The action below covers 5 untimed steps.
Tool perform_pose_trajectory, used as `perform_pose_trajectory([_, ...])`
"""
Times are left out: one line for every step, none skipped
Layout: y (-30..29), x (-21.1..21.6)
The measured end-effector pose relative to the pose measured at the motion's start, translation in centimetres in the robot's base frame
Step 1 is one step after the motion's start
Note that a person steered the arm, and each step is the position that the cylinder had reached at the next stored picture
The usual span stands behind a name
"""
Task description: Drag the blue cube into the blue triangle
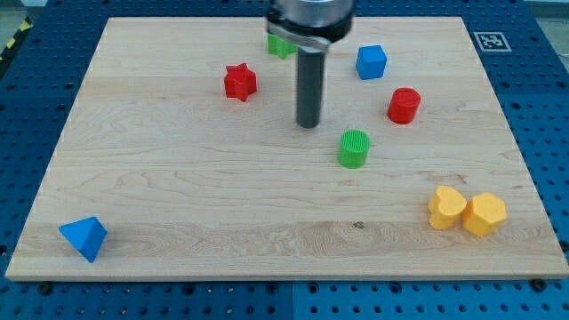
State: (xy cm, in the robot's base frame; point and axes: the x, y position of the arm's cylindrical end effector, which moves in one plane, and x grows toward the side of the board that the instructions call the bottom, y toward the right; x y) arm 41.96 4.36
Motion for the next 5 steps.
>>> perform_pose_trajectory([2.4, 0.0])
perform_pose_trajectory([3.5, -2.2])
perform_pose_trajectory([5.4, -4.9])
perform_pose_trajectory([7.7, -6.4])
perform_pose_trajectory([10.8, -6.4])
